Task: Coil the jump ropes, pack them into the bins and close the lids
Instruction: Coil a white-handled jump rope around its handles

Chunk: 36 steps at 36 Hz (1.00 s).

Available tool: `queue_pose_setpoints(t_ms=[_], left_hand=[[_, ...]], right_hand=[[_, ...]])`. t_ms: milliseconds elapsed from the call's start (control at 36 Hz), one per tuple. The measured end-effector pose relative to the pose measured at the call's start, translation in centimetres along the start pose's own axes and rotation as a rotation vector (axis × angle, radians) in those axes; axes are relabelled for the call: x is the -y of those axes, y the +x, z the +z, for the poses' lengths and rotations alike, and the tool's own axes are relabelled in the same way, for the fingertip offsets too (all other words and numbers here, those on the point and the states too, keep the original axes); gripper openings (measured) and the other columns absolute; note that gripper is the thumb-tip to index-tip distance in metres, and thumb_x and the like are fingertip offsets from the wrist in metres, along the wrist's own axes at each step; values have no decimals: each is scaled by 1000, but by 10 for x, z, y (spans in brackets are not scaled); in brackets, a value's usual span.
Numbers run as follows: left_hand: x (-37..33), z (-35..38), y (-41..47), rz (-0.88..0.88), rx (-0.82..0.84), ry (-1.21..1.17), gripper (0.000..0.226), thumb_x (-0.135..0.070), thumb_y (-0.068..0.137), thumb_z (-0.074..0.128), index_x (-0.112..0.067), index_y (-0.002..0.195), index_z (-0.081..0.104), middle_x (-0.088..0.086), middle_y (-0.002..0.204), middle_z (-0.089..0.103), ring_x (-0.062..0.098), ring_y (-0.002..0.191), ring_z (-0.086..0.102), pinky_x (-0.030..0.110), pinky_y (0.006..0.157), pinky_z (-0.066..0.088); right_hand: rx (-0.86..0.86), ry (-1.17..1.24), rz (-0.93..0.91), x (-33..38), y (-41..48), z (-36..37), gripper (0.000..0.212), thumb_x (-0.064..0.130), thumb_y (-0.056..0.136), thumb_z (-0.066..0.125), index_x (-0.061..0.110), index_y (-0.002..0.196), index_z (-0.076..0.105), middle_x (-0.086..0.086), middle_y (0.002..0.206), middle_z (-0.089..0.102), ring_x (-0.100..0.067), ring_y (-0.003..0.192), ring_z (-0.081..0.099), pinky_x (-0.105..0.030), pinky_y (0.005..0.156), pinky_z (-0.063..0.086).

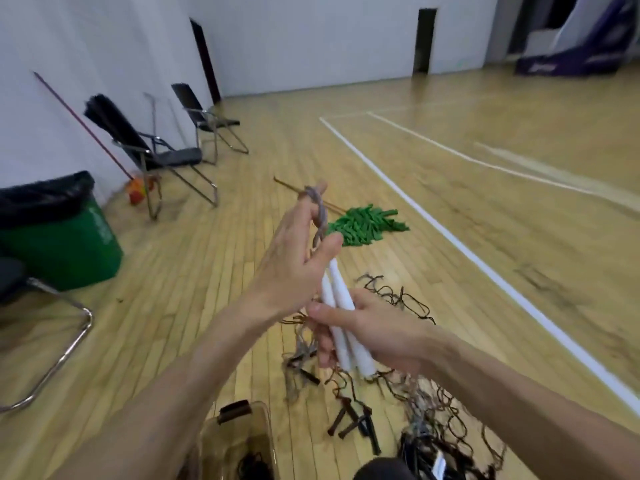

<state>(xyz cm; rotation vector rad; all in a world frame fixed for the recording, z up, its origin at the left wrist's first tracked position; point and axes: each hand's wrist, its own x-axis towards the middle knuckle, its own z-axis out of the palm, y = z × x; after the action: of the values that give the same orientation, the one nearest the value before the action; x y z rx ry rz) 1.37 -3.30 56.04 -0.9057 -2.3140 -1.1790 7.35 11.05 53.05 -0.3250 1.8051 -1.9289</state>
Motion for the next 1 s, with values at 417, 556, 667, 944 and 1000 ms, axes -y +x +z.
queue_pose_setpoints(t_ms=[417,556,667,944,1000], left_hand=[[-177,-54,-6,257,-71,357,38,-46,101,40,-13,117,50,0,121,56,13,108,52,31,92,40],[-199,-59,-42,80,-45,180,39,-58,99,39,-22,105,54,-8,98,59,6,86,56,19,74,41],[-212,-66,-65,-6,3,49,54,-71,92,38,-22,76,53,-10,58,45,6,50,40,21,50,34],[-218,-67,-86,-100,107,-197,22,-33,89,57,-24,108,58,-3,105,65,16,99,66,54,87,54],[-220,-62,-91,-117,137,-257,18,-31,89,55,-20,98,66,4,89,67,30,83,68,57,72,55]], right_hand=[[-57,-116,-264,91,-155,38,31,24,100,59,-6,105,54,-6,72,57,-18,58,52,-28,55,48],[-20,-94,-264,86,-188,59,43,31,96,58,-6,116,52,-3,68,52,-16,52,45,-26,52,41],[22,-33,-238,79,-202,73,41,35,92,61,0,111,56,-2,67,50,-13,49,43,-25,50,39],[119,93,-136,65,-212,99,35,40,100,52,7,108,62,-6,69,54,-16,51,50,-30,55,46],[125,129,-100,62,-212,103,38,43,99,52,8,107,62,-7,69,55,-17,51,51,-30,55,47]])
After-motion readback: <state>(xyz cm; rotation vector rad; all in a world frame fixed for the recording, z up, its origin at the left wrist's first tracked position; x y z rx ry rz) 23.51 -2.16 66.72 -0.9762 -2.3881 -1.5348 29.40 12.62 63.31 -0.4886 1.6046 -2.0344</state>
